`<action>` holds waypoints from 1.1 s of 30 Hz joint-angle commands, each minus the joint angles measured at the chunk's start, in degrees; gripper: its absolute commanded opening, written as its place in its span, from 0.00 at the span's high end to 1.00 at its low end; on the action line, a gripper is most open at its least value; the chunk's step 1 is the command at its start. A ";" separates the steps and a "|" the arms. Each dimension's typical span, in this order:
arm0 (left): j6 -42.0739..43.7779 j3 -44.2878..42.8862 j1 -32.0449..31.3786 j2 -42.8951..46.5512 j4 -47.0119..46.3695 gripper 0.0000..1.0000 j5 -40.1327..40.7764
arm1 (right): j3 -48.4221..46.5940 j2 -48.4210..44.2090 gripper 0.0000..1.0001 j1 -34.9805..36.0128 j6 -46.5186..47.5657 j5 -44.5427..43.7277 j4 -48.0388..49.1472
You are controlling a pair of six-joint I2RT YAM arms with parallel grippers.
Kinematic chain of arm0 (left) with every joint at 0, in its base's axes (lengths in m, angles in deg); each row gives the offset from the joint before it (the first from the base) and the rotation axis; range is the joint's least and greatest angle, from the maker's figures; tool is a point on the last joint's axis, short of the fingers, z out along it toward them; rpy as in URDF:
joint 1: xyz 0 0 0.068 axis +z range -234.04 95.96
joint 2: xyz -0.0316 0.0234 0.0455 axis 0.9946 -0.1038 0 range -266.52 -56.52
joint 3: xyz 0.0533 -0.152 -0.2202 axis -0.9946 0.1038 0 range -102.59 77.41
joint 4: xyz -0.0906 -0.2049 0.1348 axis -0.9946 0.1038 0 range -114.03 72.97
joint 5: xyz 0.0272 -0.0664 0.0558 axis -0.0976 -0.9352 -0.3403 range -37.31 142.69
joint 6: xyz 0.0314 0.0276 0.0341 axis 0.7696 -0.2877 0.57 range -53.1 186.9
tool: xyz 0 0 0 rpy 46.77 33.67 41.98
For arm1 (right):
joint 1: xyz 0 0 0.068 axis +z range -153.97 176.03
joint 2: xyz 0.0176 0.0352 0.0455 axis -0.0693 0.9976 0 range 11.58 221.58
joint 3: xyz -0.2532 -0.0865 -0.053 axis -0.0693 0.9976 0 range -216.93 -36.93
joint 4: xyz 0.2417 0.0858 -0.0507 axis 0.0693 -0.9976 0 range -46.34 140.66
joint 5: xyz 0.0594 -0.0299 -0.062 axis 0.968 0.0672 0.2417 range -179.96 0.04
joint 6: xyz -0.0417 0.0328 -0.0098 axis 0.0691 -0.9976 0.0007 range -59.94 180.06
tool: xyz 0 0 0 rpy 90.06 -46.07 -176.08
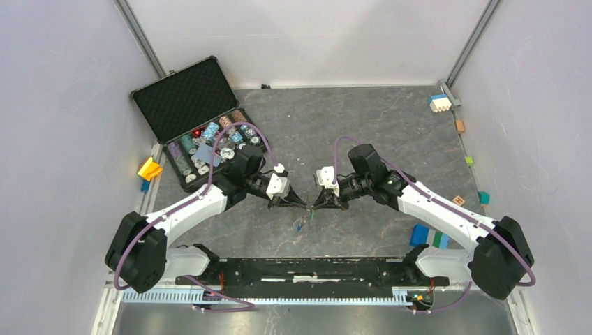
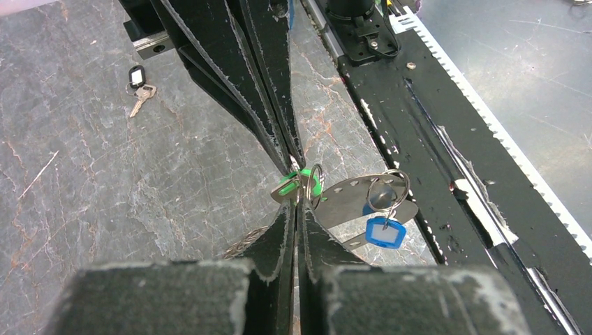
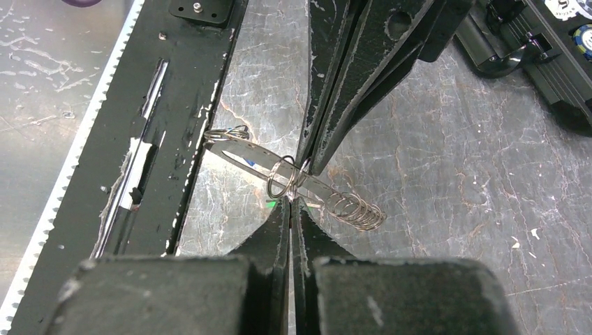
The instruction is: Put the keys on the keyring
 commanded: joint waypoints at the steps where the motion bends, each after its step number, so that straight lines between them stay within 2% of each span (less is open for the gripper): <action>1: -0.20 -1.41 0.25 0.99 -2.42 0.98 -0.16 | -1.18 -0.30 1.00 0.28 -0.77 2.31 1.96; 33: -1.31 -1.08 0.25 1.60 -2.72 0.98 0.29 | -0.57 2.00 1.00 0.30 -4.32 1.36 4.14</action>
